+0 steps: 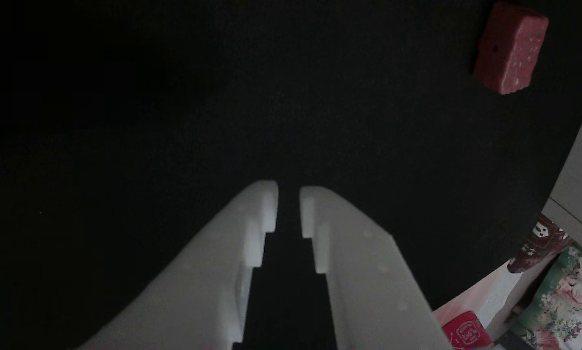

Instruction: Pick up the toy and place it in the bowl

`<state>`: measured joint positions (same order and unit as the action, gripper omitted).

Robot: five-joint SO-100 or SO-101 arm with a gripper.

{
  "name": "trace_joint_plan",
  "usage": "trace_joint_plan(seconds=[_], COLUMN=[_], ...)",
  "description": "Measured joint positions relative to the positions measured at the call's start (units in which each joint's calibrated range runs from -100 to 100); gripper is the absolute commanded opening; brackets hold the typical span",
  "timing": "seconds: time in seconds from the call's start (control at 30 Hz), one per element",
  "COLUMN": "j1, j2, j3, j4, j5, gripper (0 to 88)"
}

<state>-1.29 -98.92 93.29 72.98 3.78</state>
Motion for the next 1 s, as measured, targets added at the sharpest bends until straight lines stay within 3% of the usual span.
trace_joint_plan(seconds=[0.7, 1.0], j1=[0.08, 0.08], j2=[0.33, 21.48], j3=[-2.93, -17.01], j4=[0.0, -8.19], j5=[0.0, 0.0], gripper=[2.2, 2.2])
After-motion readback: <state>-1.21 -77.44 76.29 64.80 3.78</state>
